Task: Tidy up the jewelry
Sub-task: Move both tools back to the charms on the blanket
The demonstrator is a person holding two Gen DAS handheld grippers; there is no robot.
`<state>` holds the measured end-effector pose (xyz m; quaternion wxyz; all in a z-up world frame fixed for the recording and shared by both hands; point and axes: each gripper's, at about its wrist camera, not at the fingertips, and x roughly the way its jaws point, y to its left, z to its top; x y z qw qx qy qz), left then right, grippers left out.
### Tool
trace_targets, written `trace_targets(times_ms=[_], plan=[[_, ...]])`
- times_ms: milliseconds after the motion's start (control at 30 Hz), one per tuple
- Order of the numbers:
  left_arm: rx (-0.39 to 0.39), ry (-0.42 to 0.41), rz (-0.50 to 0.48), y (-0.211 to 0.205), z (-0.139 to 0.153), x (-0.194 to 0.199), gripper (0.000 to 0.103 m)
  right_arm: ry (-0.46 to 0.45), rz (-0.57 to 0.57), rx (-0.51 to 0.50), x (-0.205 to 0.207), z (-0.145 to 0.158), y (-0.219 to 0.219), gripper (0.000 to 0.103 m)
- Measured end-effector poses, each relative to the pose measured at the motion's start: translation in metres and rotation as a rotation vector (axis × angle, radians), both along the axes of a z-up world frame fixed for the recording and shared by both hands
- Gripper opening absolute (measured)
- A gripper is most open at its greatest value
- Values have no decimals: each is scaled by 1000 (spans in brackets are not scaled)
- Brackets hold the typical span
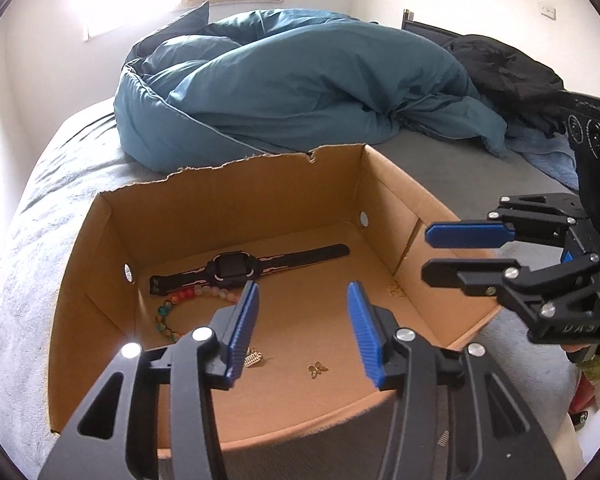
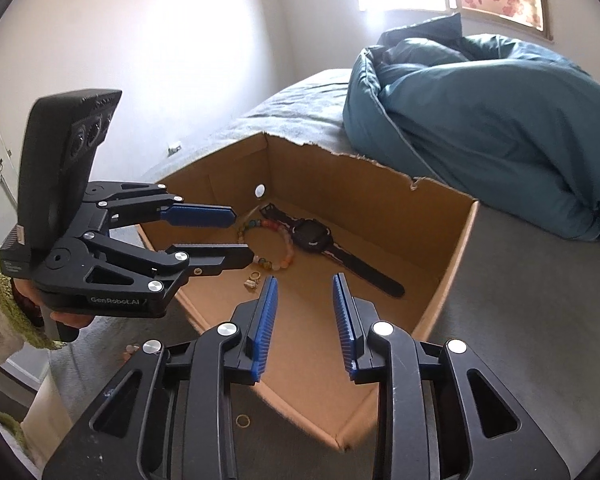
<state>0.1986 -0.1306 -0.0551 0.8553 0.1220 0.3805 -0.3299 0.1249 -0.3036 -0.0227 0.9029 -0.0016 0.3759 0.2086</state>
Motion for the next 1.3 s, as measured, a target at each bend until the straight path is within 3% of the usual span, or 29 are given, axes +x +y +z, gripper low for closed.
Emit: trace_targets(times_ms=[267, 600, 800, 967, 1067, 1300], plan=[[-44, -32, 22, 19, 24, -25, 45, -52, -30, 29, -38, 23, -13, 28], [-81, -70, 34, 68, 44, -99, 45, -57, -39, 65, -110, 30, -15, 28], [-79, -43, 39, 87, 29, -139, 45, -3, -38, 102, -142, 11, -8, 28], [-64, 18, 57, 96, -1, -158, 45, 67, -27, 138, -147, -19, 8, 28], [-50, 47, 39, 92, -17, -161, 45, 98, -1, 105, -144, -35, 23, 28], [-5, 30, -85, 66, -33, -153, 45, 137, 86, -3, -126, -58, 47, 28]])
